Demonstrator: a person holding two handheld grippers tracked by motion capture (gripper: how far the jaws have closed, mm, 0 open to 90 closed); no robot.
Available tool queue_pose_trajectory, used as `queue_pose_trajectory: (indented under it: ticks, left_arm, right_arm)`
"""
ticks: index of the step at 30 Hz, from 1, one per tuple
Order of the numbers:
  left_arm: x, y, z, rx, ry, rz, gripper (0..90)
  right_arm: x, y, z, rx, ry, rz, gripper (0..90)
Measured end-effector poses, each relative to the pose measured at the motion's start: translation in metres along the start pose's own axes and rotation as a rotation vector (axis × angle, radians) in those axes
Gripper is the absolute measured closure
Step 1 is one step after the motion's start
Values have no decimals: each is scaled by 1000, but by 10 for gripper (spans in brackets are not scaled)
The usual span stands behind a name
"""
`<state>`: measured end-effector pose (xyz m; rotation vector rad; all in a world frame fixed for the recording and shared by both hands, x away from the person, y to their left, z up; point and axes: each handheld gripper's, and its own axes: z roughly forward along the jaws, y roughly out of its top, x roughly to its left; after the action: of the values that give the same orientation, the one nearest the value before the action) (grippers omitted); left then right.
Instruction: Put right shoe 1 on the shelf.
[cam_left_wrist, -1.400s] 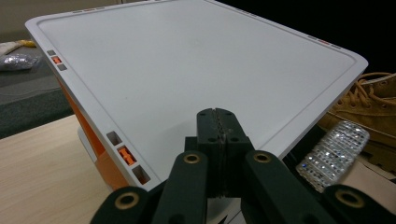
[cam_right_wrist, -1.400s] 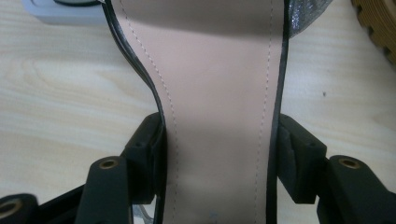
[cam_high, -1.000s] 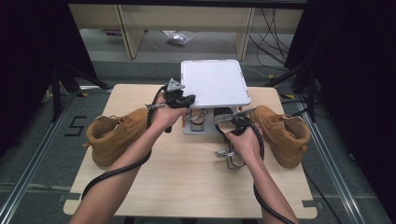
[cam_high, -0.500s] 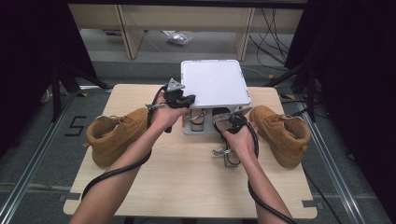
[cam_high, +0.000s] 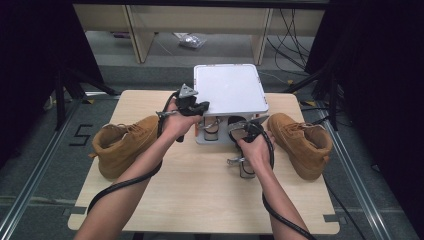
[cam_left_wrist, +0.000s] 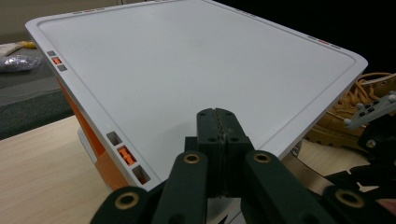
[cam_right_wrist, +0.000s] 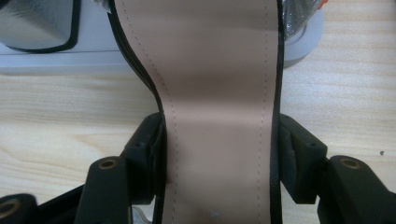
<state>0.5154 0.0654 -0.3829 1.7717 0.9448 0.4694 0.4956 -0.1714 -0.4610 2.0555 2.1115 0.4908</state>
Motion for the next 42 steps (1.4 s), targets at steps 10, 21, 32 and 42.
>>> queue_pose_trajectory:
  ticks: [10,21,32,42]
  left_arm:
    - [0,0,0,-1,0,-1,887]
    - [0,0,-1,1,3,9,887]
    - [0,0,-1,0,7,9,887]
    - [-1,0,-1,3,10,9,887]
  right_arm:
    - [6,0,7,5,-4,60,407]
    - [2,-3,-16,-75,-30,-76,322]
    - [-13,-25,-66,-145,75,-58,603]
    - [-31,-44,-81,-151,106,-57,780]
